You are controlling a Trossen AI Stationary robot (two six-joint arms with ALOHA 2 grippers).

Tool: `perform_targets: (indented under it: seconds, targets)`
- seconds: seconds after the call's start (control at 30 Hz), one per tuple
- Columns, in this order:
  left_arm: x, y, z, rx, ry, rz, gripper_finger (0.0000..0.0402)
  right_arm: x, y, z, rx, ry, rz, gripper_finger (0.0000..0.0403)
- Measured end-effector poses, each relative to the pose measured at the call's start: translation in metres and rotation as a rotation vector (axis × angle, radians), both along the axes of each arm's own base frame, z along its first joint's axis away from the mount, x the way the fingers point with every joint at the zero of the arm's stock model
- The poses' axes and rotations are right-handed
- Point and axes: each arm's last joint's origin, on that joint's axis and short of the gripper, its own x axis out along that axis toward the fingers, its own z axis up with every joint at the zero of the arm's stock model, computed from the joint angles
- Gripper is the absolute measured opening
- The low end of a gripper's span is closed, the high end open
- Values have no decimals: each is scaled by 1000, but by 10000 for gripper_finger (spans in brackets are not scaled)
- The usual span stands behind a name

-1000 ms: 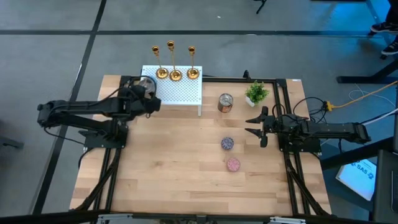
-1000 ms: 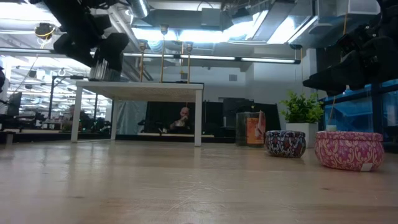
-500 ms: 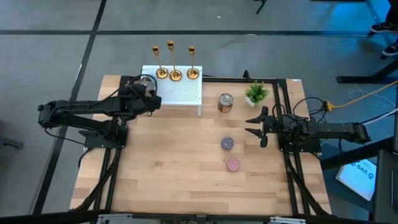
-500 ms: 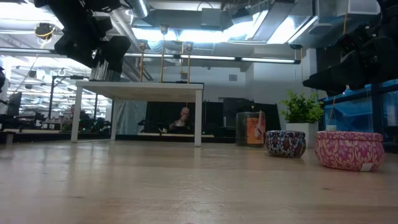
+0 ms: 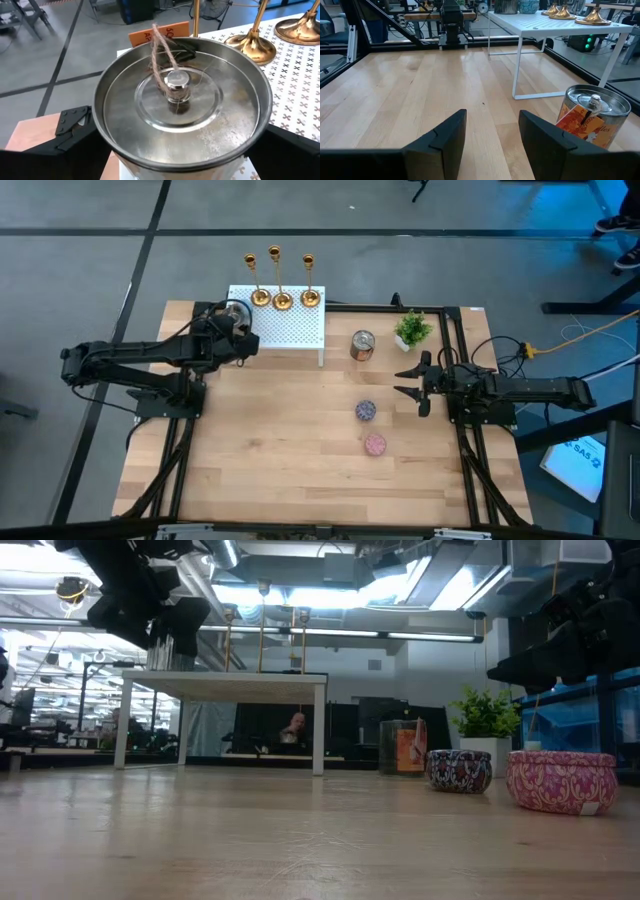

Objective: Pick & Place candle stick holders
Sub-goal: Put the left candle tin on the shelf

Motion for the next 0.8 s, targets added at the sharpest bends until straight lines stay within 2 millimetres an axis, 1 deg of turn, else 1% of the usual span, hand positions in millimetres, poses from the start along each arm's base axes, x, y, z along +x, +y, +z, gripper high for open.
perform_targets:
  seconds: [0.13,0.23,0.57,0.8]
  targets:
    - [0,0,0,6,14,-5,400,0,0,0,0,0,0,185]
    - [1,0,4,-2,5,-17,400,0,0,0,0,0,0,185]
    - [4,1,26,34,48,-72,400,0,0,0,0,0,0,185]
    - [5,1,46,78,75,-99,400,0,0,0,0,0,0,185]
